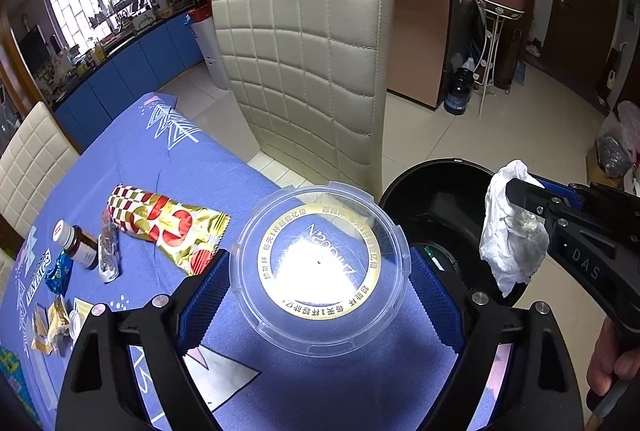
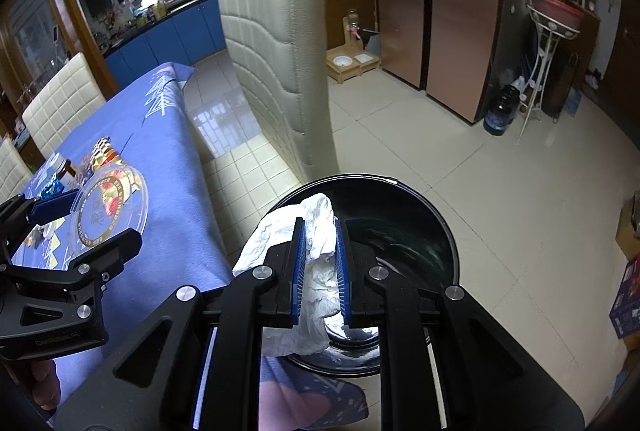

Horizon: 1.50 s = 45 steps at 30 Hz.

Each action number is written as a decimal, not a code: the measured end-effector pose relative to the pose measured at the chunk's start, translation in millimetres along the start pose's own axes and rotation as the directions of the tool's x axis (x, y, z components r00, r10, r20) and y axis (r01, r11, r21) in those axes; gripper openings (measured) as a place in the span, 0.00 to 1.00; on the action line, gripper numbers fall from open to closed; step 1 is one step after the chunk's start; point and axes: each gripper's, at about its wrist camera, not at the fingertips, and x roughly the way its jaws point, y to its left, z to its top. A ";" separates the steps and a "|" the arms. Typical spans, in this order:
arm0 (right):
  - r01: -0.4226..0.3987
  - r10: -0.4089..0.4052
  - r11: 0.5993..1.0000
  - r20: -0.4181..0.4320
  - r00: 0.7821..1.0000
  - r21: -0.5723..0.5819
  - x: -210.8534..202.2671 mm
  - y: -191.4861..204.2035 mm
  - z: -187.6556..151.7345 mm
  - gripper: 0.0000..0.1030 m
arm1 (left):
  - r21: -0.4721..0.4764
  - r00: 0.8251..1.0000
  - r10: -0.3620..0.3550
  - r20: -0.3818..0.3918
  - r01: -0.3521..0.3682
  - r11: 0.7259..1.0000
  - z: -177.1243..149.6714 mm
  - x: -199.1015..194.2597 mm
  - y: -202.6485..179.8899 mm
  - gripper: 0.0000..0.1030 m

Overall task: Collect trash
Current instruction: 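Carry the tissue and the clear lid over to the black bin with both tools, then open the right tool to drop the tissue into the bin, then open the left tool to drop the clear lid into the bin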

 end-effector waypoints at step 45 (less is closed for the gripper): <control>0.140 -0.153 0.971 0.058 0.986 0.193 -0.9 -70.9 -7.9 0.97 | 0.088 0.995 -0.091 -0.034 0.094 0.992 24.4 24.3 -56.6 0.83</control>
